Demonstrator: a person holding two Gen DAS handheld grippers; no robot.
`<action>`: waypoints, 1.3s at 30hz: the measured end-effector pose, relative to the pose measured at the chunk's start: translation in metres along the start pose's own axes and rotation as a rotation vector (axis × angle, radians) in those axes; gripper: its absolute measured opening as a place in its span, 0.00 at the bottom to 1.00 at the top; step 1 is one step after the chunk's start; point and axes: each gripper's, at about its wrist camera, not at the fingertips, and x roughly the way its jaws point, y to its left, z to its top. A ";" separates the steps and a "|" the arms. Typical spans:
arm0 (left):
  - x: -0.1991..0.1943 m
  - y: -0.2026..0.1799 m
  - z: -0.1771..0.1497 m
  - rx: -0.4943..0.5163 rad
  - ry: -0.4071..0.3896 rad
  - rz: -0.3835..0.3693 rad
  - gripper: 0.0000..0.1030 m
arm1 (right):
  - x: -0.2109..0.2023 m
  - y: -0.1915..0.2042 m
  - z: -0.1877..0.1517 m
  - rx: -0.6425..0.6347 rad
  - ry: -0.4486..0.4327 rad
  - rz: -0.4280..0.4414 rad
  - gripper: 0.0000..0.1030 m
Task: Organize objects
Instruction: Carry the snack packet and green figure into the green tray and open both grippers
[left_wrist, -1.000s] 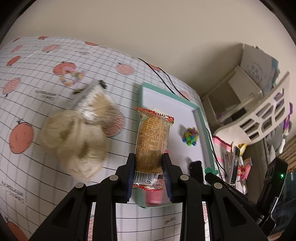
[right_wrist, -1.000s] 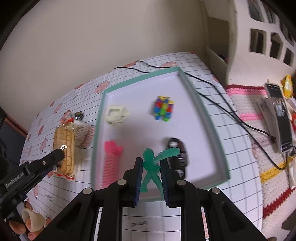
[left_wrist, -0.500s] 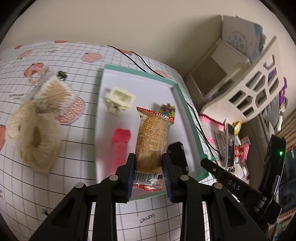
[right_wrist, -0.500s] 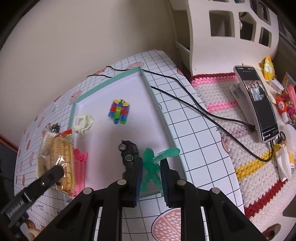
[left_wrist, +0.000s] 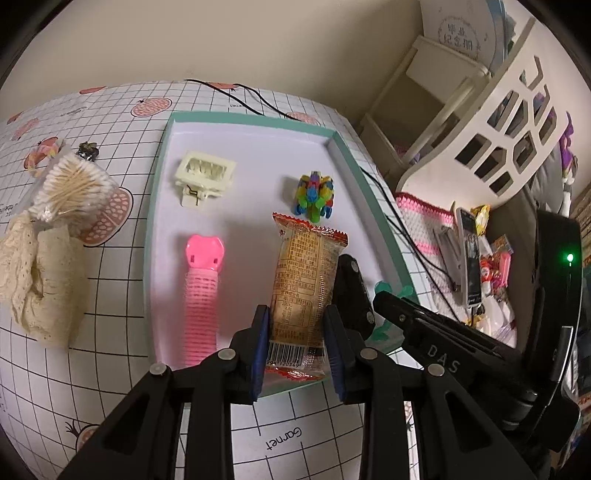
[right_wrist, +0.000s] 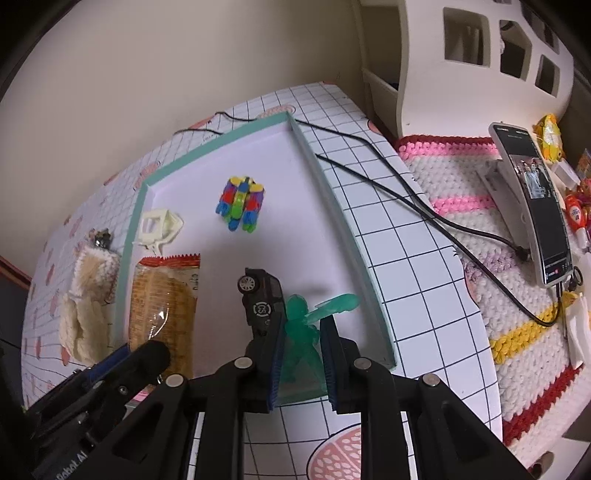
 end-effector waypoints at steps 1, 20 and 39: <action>0.001 -0.001 0.000 0.005 0.003 0.004 0.30 | 0.000 0.000 -0.001 -0.002 0.002 -0.003 0.20; 0.000 -0.002 -0.003 0.023 0.020 0.005 0.40 | 0.000 -0.006 -0.003 0.032 0.010 -0.037 0.29; -0.033 0.026 0.005 -0.010 -0.037 0.030 0.53 | -0.012 0.018 -0.006 -0.013 -0.008 -0.059 0.37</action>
